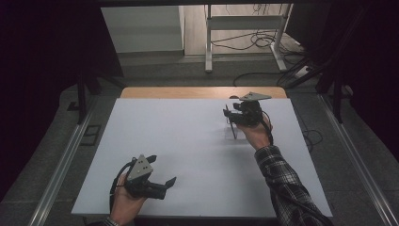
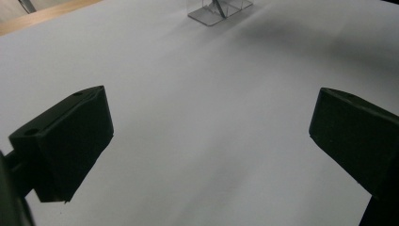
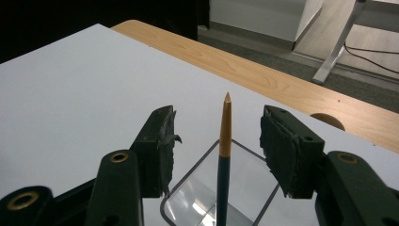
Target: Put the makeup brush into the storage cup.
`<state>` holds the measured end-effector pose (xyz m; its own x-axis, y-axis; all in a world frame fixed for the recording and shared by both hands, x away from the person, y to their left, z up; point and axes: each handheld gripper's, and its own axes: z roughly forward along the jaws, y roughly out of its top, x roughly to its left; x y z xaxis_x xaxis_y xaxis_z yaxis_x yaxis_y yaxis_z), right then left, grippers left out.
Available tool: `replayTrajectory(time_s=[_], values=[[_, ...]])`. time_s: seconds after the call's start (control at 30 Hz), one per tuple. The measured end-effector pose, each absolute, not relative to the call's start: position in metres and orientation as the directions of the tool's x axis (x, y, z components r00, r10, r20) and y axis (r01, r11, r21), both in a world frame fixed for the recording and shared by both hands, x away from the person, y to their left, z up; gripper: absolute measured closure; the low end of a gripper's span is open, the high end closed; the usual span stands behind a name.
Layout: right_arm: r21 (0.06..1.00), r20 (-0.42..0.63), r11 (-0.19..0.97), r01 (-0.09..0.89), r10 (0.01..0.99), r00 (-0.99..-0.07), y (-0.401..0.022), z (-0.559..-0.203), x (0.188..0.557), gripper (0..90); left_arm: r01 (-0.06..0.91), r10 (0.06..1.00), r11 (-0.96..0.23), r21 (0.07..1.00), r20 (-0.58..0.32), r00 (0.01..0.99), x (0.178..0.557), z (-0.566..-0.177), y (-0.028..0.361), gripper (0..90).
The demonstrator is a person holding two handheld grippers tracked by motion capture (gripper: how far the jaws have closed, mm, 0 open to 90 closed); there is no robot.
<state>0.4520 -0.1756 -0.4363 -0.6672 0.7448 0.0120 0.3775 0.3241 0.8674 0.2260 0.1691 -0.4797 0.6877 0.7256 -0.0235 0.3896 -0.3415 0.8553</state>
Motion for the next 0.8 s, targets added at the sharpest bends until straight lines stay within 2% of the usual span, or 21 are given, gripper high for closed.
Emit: replayTrajectory(time_s=[0.8], values=[[0.870,-0.004,0.346,0.351,0.717,-0.697,-0.177,-0.426,0.443,35.8,0.405,0.739,-0.275,0.872,-0.078,0.669,0.221,-0.476,0.184,1.1]])
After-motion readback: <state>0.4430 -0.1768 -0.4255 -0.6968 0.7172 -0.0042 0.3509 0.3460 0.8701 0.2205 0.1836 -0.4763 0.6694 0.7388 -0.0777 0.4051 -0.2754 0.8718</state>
